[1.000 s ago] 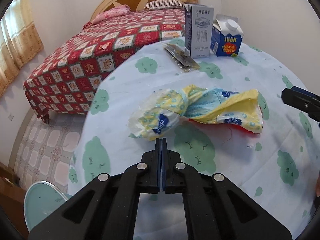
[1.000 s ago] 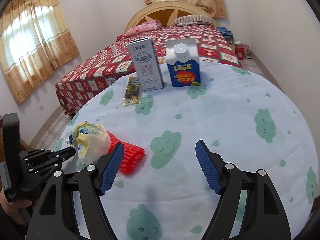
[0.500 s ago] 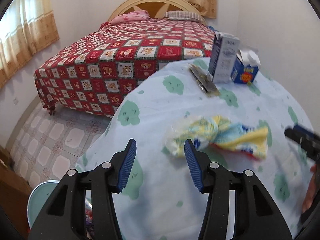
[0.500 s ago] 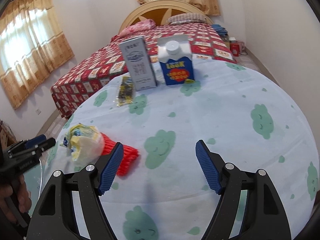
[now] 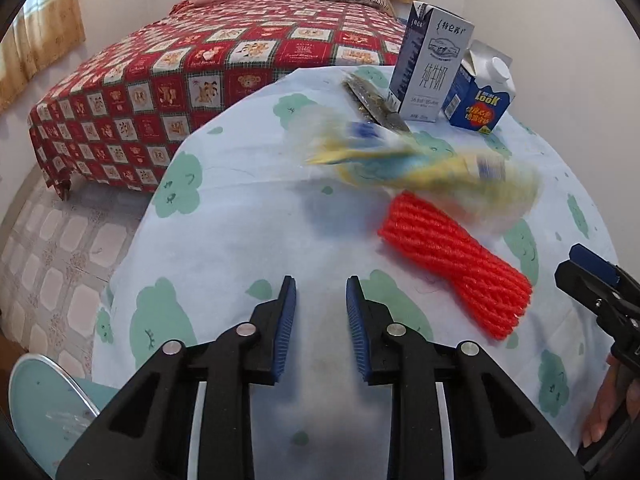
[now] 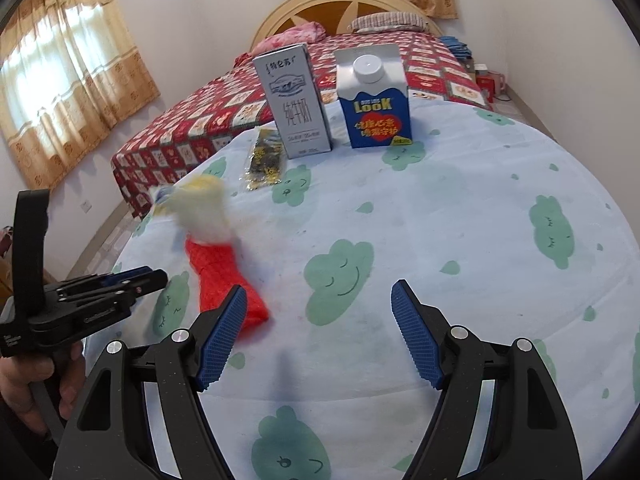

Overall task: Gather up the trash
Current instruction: 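Grasp the red mesh sleeve with the right tool and lift it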

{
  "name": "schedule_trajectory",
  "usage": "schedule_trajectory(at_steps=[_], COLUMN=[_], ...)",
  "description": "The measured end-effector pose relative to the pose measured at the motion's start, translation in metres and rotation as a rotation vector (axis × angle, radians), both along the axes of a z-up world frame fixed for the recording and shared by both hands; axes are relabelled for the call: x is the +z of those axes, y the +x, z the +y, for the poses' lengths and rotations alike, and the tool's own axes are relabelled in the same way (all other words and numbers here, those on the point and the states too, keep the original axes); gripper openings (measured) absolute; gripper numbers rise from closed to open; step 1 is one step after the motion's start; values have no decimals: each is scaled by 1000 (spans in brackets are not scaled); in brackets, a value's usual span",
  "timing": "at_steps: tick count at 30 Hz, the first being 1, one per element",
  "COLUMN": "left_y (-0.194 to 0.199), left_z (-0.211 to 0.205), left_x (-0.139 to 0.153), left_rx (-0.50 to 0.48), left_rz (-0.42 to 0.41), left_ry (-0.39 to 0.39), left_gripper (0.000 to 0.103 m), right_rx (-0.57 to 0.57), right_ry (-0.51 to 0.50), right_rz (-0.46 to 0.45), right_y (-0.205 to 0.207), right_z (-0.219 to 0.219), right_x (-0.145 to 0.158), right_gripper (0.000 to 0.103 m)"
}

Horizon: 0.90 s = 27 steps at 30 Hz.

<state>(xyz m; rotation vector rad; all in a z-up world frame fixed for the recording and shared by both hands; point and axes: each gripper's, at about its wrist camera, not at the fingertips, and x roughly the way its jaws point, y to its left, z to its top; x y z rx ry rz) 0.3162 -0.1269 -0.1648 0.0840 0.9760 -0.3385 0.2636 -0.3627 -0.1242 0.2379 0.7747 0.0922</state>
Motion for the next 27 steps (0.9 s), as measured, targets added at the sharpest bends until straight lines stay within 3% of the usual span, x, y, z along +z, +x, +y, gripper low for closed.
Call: schedule_trajectory(at_steps=[4,9,11,15,18,22,27], left_y=[-2,-6,-11,-23,-36,-57,-72], left_z=[6,32,42,61,75,91,103], left_x=[8,21,25,30,36,43,51], left_rx=[23,125,158,194,220,235,239], left_rz=[-16,-85,-104,-113,-140,-182,-195], left_ry=[11,44,48,43,63,110,104], left_gripper=[26,41,56,57,58,59,59], right_rx=[-15,42,76,127,184,229,254], right_ry=[7,28,18,2,-11,-37,-43], right_rz=[-6,10,22,79,115,76,-56], right_y=[2,6,6,18,24,6,-35], right_z=[-6,12,28,53,65,78,80], right_x=[6,7,2,-12,-14,-3,33], right_gripper=[74,73,73,72,25,20,20])
